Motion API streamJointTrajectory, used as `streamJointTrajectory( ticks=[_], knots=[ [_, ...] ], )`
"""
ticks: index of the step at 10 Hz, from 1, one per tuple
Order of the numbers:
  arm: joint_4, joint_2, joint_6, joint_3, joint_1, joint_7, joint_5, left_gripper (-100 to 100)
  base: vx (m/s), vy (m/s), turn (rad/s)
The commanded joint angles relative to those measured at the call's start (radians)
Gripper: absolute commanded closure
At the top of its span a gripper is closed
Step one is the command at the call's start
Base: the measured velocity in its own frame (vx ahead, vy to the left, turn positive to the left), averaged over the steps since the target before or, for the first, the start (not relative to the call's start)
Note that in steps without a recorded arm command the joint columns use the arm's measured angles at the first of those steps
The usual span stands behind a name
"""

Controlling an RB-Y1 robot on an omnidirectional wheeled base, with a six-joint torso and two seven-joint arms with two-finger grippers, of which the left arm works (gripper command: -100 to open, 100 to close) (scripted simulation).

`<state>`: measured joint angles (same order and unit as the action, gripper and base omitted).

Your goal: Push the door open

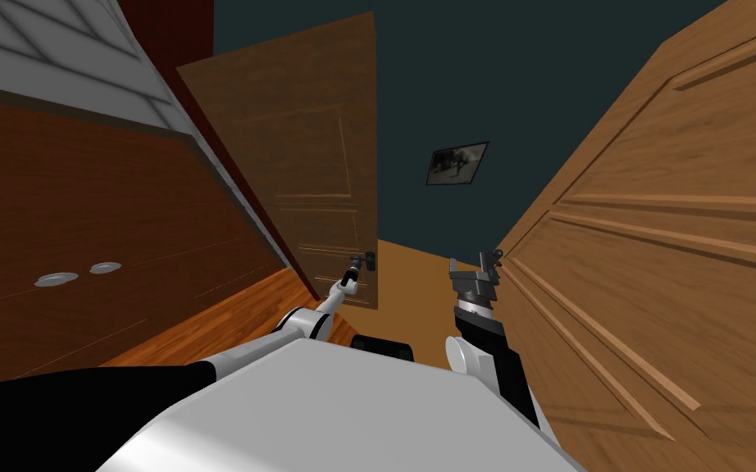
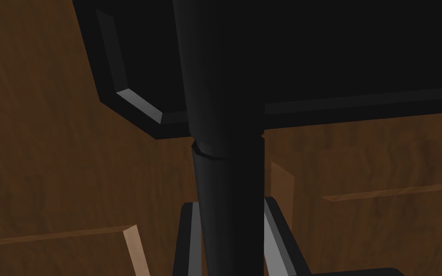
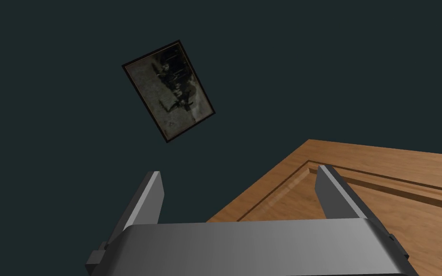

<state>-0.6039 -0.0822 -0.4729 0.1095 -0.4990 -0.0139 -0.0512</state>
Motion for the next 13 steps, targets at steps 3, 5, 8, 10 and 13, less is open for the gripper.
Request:
streamJointTrajectory(
  ticks=[3,5,8,10,13],
  knots=[
    [-0.056,-0.01,0.02,0.01,0.019,-0.003,-0.002,100,0.067,-0.05,0.016],
    [-0.055,-0.01,0.021,0.038,0.02,-0.013,-0.01,100,0.132,-0.119,0.081],
    [-0.055,-0.006,0.021,0.068,0.021,-0.023,-0.02,100,0.173,-0.141,0.079],
    [-0.075,-0.007,0.033,0.073,0.037,-0.024,-0.021,100,0.107,-0.067,0.055],
    [-0.078,-0.018,0.033,0.098,0.039,-0.032,-0.029,100,0.156,-0.061,0.042]
  ],
)
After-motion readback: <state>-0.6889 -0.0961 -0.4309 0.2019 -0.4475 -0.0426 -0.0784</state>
